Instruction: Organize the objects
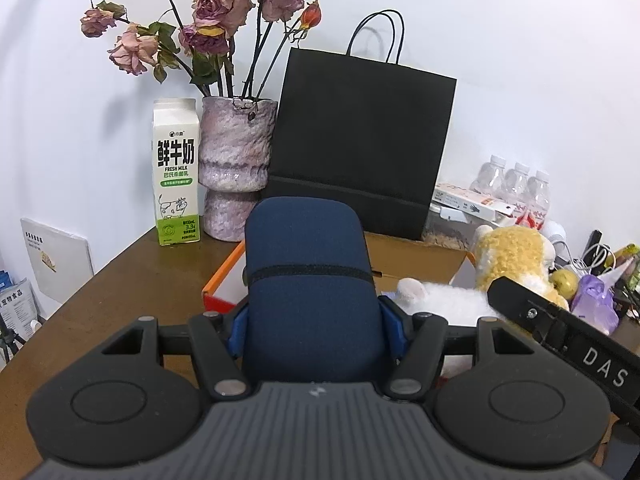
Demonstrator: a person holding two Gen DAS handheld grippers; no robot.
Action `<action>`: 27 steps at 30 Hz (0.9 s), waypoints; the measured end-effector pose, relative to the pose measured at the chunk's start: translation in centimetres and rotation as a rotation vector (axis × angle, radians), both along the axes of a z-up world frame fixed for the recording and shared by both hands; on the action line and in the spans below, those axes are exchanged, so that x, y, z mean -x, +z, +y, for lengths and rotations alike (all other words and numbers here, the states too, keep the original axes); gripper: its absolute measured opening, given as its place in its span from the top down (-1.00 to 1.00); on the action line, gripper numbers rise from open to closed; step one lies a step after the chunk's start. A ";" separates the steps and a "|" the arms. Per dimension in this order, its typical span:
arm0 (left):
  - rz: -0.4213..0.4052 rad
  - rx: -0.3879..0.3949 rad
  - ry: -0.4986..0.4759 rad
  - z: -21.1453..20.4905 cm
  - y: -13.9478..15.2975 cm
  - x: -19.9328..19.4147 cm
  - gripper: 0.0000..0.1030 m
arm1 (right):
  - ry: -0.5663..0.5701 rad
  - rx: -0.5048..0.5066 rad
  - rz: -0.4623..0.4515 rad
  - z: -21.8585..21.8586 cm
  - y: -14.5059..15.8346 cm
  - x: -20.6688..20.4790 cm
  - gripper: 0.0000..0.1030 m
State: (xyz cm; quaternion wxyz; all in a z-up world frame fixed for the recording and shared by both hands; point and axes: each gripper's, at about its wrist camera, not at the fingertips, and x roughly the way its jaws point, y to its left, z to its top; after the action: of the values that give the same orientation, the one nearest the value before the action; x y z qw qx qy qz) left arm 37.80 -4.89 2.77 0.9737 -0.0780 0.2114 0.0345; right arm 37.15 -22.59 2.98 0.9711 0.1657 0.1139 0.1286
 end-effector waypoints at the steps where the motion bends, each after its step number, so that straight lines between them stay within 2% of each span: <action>1: 0.000 0.002 0.003 0.0 0.0 -0.3 -0.25 | -0.004 -0.001 0.002 0.0 0.1 -0.4 0.08; 27: -0.017 0.001 0.028 0.4 0.2 -8.3 -0.25 | -0.066 -0.026 0.075 0.1 0.0 -8.8 0.08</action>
State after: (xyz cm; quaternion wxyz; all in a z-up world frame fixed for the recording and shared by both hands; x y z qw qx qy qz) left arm 46.15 -4.48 2.94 0.9749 -0.0817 0.2019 0.0473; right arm 45.96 -22.51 2.97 0.9676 0.1867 0.1428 0.0918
